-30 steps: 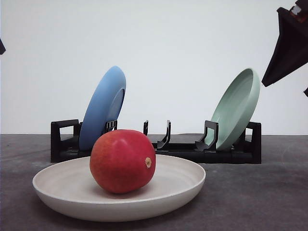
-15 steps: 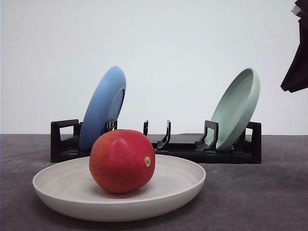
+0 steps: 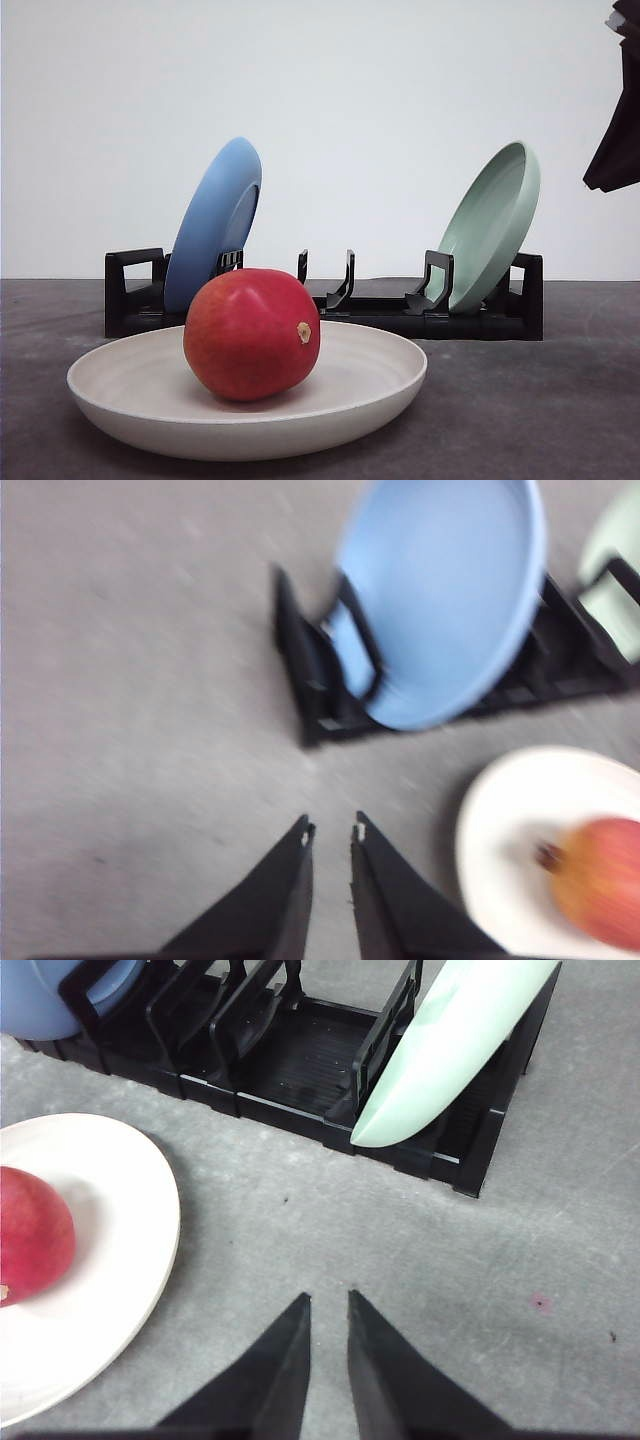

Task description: Place pomegranate in white plate

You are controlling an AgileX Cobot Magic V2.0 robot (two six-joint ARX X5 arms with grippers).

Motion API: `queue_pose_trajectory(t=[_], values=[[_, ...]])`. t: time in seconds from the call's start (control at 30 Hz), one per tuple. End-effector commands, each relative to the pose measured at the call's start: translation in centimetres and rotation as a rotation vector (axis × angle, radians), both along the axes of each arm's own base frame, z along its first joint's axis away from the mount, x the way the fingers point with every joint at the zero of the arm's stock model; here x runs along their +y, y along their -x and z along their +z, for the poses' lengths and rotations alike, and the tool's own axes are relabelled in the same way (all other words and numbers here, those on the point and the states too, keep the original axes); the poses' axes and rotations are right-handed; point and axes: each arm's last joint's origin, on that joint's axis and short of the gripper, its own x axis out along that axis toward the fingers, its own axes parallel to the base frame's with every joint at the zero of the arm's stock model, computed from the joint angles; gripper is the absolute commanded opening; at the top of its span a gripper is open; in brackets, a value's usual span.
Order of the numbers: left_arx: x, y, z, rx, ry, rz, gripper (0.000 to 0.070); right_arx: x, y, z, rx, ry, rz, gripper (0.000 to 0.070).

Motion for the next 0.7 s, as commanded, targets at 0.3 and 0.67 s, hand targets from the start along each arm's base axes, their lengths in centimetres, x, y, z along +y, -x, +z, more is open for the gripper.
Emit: queue_pose_trajectory(t=[0.3, 0.67], values=[[1.7, 2.5, -6.4, -0.193, -0.009, 0.239, 0.0052, 0.1, -0.1, 0.1, -0.008, -0.001, 0.007, 0.0062], [1.7, 3.6, -11.2, -0.246, -0.008, 0.278, 0.0052, 0.1, -0.1, 0.1, -0.008, -0.001, 0.007, 0.0062]])
